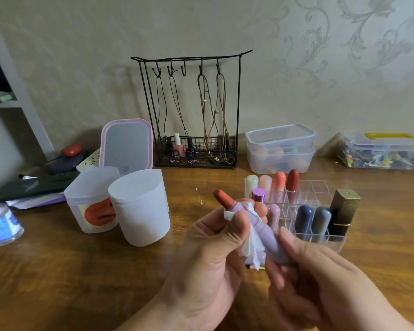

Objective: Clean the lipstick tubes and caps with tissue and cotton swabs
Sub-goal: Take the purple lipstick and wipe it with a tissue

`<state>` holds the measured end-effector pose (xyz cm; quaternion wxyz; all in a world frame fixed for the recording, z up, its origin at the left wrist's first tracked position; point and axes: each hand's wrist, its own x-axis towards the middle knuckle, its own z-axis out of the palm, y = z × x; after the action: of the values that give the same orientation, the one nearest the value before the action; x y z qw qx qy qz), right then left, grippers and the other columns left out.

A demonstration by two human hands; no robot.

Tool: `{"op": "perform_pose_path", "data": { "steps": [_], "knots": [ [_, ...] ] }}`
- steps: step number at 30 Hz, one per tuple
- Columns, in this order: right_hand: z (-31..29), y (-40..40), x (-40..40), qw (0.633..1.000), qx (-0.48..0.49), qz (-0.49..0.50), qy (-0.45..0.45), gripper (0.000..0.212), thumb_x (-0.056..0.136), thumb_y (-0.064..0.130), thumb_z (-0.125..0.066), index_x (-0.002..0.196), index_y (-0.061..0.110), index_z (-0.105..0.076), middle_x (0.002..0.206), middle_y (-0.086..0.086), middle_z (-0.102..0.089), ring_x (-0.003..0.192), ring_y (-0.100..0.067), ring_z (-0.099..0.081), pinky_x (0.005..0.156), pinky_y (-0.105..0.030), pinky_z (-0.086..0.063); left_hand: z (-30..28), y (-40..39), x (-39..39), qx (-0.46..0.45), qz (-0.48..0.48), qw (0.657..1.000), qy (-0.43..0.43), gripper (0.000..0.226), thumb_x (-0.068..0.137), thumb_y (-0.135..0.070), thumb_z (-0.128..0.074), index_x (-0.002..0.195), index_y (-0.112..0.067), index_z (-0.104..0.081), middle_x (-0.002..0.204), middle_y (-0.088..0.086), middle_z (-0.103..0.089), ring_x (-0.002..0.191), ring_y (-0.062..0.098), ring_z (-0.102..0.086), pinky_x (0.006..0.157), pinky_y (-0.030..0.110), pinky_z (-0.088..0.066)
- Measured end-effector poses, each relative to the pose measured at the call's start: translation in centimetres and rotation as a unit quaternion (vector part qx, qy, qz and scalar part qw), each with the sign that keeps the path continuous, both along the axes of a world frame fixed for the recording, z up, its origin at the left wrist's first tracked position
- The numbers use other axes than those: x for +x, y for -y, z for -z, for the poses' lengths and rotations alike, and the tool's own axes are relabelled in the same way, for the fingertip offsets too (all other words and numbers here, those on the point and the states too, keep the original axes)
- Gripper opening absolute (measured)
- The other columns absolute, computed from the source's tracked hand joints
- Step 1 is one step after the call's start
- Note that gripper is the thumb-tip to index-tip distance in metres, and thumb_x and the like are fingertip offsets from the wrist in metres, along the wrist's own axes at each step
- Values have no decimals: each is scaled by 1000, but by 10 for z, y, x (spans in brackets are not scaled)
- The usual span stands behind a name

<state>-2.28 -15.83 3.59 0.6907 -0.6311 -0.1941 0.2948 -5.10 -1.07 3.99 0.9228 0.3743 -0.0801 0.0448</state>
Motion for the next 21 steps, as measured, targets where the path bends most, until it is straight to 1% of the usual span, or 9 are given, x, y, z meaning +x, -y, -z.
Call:
{"op": "perform_pose_path", "data": {
  "steps": [2,4,6,10,11,13,15,19,21],
  "knots": [
    [0,0,1,1000,7,-4,-23,66,52,63,-70,66,-2,-64,50,-16,-41,39,-20,-35,47,-30,-17,0,0,0,1,3,1000,6,44,42,-23,-96,78,-6,-77,85,11,-73,83,22,-72,71,30,-58],
    [-3,1,0,998,-4,26,59,57,55,63,-67,70,8,-67,53,-12,-47,42,-18,-41,40,-20,-28,0,-1,-1,-8,8,1000,16,41,45,-19,-94,79,-4,-76,84,13,-73,83,22,-72,71,29,-58],
    [-6,-1,-2,995,-1,36,90,51,57,60,-69,66,10,-65,51,-10,-45,43,-18,-40,41,-19,-28,0,-1,-1,-3,16,1000,25,39,49,-20,-93,82,-6,-76,85,12,-73,84,22,-72,72,29,-57],
    [-3,-3,-2,998,30,13,-58,59,56,57,-78,57,1,-60,44,-12,-37,40,-19,-32,48,-29,-18,1,-1,-1,26,17,999,34,38,54,-25,-91,85,-9,-76,87,11,-73,75,24,-71,63,32,-58],
    [-3,-2,-2,998,25,10,-57,57,61,56,-79,59,1,-63,46,-14,-38,41,-20,-33,47,-29,-19,1,-1,-1,24,18,999,35,38,54,-23,-91,85,-8,-76,87,12,-73,75,25,-71,62,33,-58],
    [-4,1,0,999,-3,30,30,53,66,62,-72,69,9,-68,52,-13,-46,45,-21,-40,44,-25,-25,1,-2,-1,12,11,999,28,39,50,-20,-92,83,-5,-76,86,13,-73,81,23,-72,69,30,-57],
    [-8,-1,-1,995,-13,29,92,47,61,62,-67,66,16,-67,51,-8,-46,45,-20,-41,42,-21,-27,2,-1,-1,10,7,1000,28,39,49,-19,-92,81,-4,-76,85,13,-73,82,22,-72,71,29,-57],
    [-2,0,3,999,10,-19,-49,58,54,61,-72,59,4,-60,40,-8,-36,38,-18,-31,44,-27,-20,2,1,0,22,3,999,26,44,51,-22,-93,86,-3,-74,87,15,-71,81,27,-71,58,36,-58],
    [1,2,7,999,-27,-3,-26,60,50,70,-69,63,11,-66,47,-10,-45,40,-20,-39,44,-25,-27,1,0,1,11,5,1000,23,43,48,-19,-93,83,-2,-75,85,15,-72,80,26,-72,60,34,-59]
  ]
}}
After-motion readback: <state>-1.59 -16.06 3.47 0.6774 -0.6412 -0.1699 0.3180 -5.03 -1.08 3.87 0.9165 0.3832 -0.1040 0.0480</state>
